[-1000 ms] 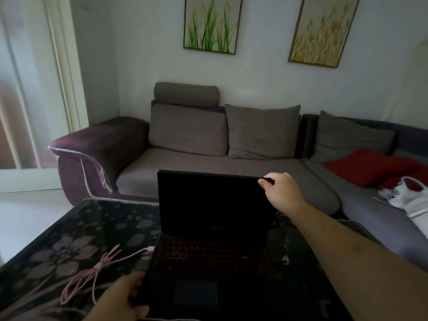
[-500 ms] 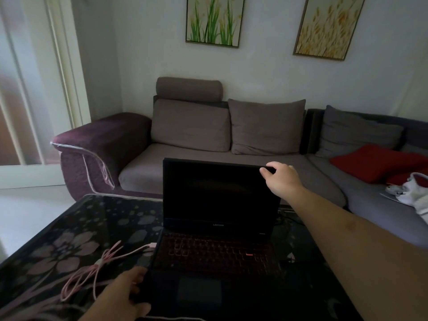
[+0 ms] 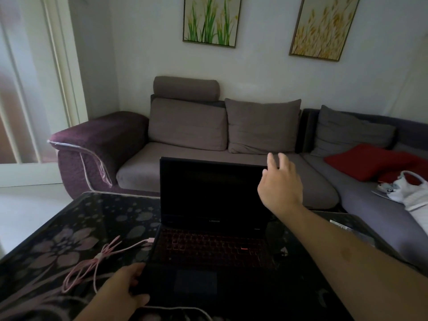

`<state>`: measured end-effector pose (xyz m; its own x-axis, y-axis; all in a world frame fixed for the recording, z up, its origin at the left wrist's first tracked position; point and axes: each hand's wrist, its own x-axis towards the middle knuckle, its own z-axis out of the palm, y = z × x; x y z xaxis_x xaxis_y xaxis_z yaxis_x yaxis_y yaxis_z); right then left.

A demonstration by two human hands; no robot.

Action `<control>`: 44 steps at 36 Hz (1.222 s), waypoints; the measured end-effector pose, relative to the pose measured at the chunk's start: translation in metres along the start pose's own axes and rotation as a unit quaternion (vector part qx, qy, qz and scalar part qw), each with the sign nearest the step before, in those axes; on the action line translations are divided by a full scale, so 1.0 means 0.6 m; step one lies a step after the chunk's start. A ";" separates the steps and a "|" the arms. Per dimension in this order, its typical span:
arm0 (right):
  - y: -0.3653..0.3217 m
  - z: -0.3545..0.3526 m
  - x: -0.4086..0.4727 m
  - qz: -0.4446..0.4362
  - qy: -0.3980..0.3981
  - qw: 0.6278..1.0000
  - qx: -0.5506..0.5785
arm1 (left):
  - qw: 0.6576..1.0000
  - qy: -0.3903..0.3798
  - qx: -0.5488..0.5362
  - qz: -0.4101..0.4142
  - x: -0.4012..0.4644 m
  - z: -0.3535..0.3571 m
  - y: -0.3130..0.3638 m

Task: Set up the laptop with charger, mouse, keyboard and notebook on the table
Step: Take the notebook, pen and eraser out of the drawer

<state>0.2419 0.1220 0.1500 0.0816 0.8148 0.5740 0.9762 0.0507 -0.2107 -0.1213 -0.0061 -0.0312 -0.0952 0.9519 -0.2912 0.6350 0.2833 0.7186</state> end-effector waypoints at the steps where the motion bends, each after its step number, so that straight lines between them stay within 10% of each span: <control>1: -0.001 0.003 -0.009 -0.019 -0.003 1.000 -0.007 | 1.000 -0.003 0.002 0.003 0.000 -0.002 -0.001; 20: -0.008 0.043 -0.305 -0.043 -0.183 0.971 0.148 | 0.982 -0.054 0.171 0.050 -0.064 -0.041 0.053; 27: -0.075 0.040 -0.331 -0.196 -0.492 0.811 0.249 | 0.970 -0.026 0.221 0.100 -0.045 -0.041 0.044; 44: 0.025 -0.062 -0.328 -0.056 -0.405 0.874 0.263 | 0.941 0.027 0.168 0.293 -0.124 0.116 0.235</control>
<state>0.2476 -0.0588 0.0632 -0.3860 0.9182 -0.0887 0.7241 0.2420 -0.6459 0.0286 -0.0449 0.0481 0.3130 0.9406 0.1314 0.7963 -0.3353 0.5034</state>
